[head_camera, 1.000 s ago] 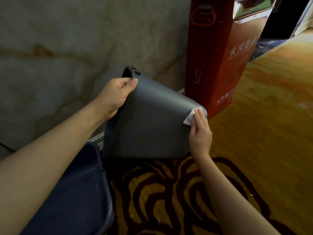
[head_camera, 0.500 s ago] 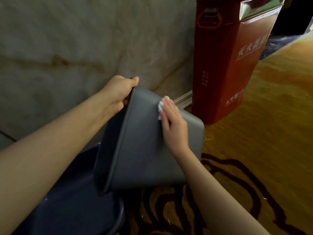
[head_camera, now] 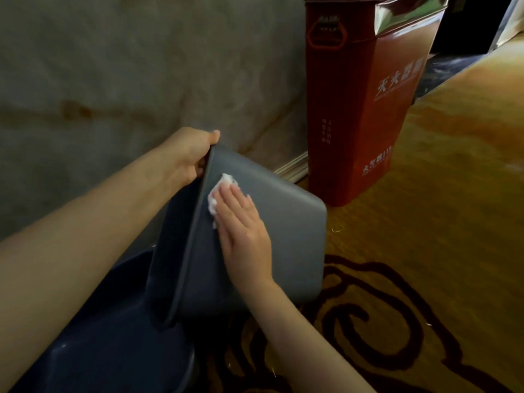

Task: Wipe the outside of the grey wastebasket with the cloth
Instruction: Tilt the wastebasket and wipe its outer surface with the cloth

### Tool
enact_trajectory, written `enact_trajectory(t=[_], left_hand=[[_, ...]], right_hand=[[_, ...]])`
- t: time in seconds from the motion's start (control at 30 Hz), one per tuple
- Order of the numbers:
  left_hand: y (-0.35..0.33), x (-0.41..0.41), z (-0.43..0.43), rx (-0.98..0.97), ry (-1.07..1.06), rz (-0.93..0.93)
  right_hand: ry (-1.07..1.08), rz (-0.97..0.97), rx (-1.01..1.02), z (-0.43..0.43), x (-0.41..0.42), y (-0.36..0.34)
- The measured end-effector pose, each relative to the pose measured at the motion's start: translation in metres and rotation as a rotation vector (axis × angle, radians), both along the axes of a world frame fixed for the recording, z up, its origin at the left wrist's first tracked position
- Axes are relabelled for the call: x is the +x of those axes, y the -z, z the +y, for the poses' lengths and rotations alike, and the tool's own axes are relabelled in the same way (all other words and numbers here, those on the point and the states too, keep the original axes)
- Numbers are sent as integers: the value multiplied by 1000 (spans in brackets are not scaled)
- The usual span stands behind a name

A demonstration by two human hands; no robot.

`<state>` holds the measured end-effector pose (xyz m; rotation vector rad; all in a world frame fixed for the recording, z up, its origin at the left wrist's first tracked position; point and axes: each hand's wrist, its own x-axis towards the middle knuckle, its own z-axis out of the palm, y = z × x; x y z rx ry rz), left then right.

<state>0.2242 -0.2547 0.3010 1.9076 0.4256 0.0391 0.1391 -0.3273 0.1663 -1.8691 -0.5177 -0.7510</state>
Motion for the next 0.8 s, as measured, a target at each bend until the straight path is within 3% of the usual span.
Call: enact_trajectory(t=[0.13,0.37,0.53,0.63,0.73,0.8], left_hand=[[2,0,-11,114,60,-40],[0,7,-31,215,157,-52],[3,-8,-39,203,301,36],[22,-43,-31,323,421,121],[46,-85,-24,572,347,98],[49,-91,-22,539,271,62]], right_hand=[[133,134,87,-34,20,22],[410,592,411,-95,36,71],[467,724,368,-112,42,89],[506,783,342,-115,48,95],[540,814,296,-117,52,100],[569,802,271,-118,53,101]])
